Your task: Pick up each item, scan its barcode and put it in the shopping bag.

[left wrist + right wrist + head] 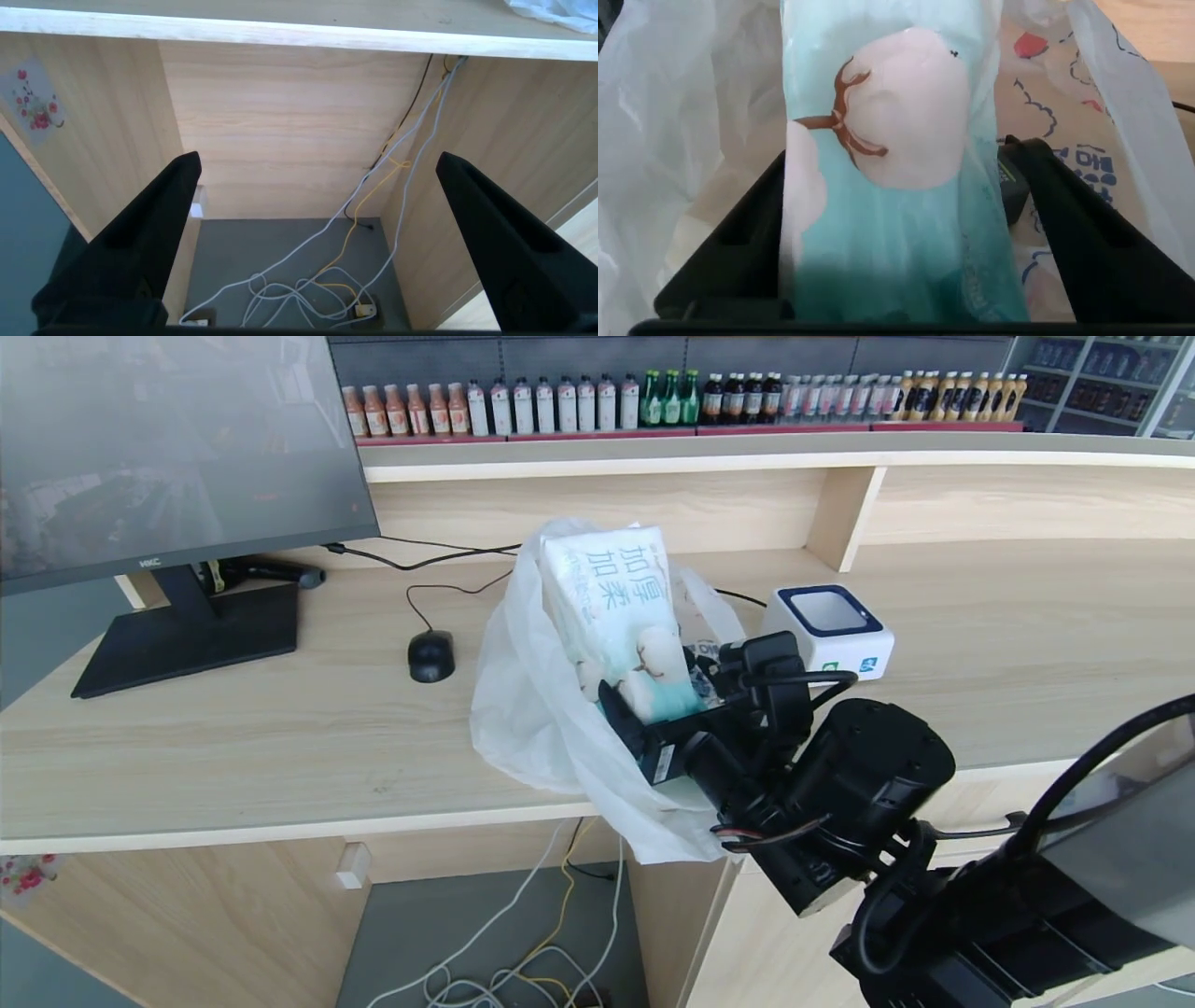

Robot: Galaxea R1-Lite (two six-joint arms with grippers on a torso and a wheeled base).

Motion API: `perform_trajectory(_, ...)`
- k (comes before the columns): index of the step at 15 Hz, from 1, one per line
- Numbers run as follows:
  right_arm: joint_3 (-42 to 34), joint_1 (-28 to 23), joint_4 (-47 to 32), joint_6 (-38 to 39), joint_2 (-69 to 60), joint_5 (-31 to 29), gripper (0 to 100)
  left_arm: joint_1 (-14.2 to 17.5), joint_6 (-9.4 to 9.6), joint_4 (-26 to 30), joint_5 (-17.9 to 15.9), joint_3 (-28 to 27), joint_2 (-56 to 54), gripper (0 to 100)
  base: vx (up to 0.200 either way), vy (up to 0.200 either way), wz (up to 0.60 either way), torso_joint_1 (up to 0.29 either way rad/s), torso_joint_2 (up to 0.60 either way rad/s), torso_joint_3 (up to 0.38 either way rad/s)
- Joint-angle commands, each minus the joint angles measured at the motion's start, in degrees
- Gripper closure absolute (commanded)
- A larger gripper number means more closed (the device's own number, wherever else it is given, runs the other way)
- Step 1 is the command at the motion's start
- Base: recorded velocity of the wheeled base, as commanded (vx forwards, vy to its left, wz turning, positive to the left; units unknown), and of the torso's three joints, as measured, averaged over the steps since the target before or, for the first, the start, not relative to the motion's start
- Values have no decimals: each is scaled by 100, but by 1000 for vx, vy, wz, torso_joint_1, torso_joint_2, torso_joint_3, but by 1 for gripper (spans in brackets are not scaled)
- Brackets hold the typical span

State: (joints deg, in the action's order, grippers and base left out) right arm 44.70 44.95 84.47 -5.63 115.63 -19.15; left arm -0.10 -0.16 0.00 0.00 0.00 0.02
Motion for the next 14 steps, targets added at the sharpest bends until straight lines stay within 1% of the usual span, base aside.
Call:
perform_trajectory(1,12,5,61,9,-23,8,0,1,-2,0,0,0,-2,0,0,0,0,0,0,0)
perform_trajectory(3,47,5,70,9,-67,8,0,1,-2,0,0,0,-2,0,0,0,0,0,0,0)
perform_trajectory(4,179,5,96,9,-128,8,0,1,-2,0,0,0,-2,0,0,0,0,0,0,0)
perform_trajectory(9,188,5,105,1,-559,-10,0,1,-2,0,0,0,-2,0,0,0,0,0,0,0)
perform_trajectory(12,126,5,96,1,-787,-18,0,1,-2,0,0,0,-2,0,0,0,0,0,0,0)
perform_trajectory(14,-67,5,96,-8,-1007,-27,0,1,-2,0,0,0,-2,0,0,0,0,0,0,0)
